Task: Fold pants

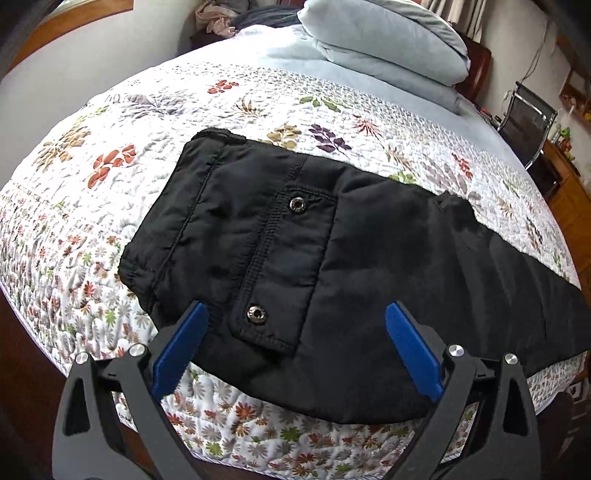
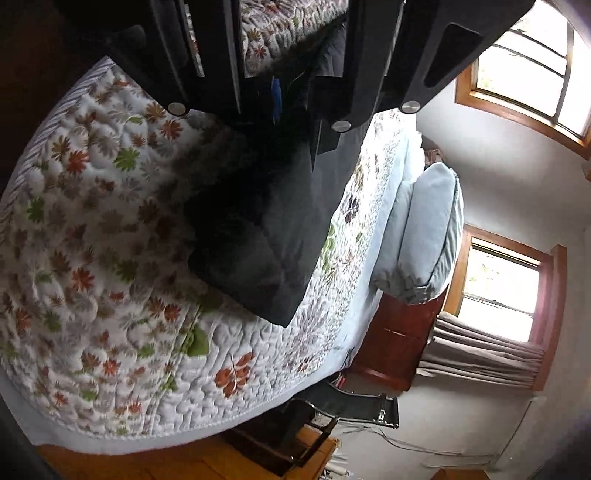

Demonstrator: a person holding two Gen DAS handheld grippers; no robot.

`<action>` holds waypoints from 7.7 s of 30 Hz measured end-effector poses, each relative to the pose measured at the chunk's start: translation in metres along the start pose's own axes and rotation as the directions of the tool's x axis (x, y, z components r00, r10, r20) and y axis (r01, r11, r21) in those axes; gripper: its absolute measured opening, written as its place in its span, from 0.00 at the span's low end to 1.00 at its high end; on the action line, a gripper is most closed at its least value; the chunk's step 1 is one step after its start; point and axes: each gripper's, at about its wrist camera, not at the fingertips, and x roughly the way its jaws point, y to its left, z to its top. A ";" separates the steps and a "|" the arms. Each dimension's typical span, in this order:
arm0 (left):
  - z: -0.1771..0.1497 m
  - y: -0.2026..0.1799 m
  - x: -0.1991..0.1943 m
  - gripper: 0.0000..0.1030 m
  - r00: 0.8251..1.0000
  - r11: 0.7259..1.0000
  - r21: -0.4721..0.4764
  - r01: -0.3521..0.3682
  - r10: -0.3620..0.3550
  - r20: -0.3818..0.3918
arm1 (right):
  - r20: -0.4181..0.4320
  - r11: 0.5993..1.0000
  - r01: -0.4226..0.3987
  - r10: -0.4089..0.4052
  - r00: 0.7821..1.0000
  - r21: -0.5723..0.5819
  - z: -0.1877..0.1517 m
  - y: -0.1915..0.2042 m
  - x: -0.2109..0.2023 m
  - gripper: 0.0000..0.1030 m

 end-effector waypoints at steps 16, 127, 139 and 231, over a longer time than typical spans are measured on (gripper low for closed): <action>-0.005 0.002 -0.001 0.94 1.000 1.000 0.000 -0.009 0.009 0.022 | 0.083 0.930 0.146 -0.125 0.989 -0.337 -0.022 0.115 -0.005 0.09; -0.003 0.010 0.006 0.97 1.000 0.998 -0.052 0.022 -0.021 0.009 | -0.414 0.354 -0.291 -0.349 0.841 -0.889 -0.355 0.249 0.159 0.27; -0.005 0.008 0.001 0.97 1.000 0.999 -0.039 0.016 -0.015 0.015 | -0.214 0.539 0.009 -0.350 0.912 -0.842 -0.201 0.232 0.118 0.64; -0.026 0.069 0.066 0.37 0.772 0.459 -0.672 0.582 -0.572 0.278 | -0.398 0.798 0.045 -0.347 0.849 -0.601 -0.136 0.140 0.162 0.83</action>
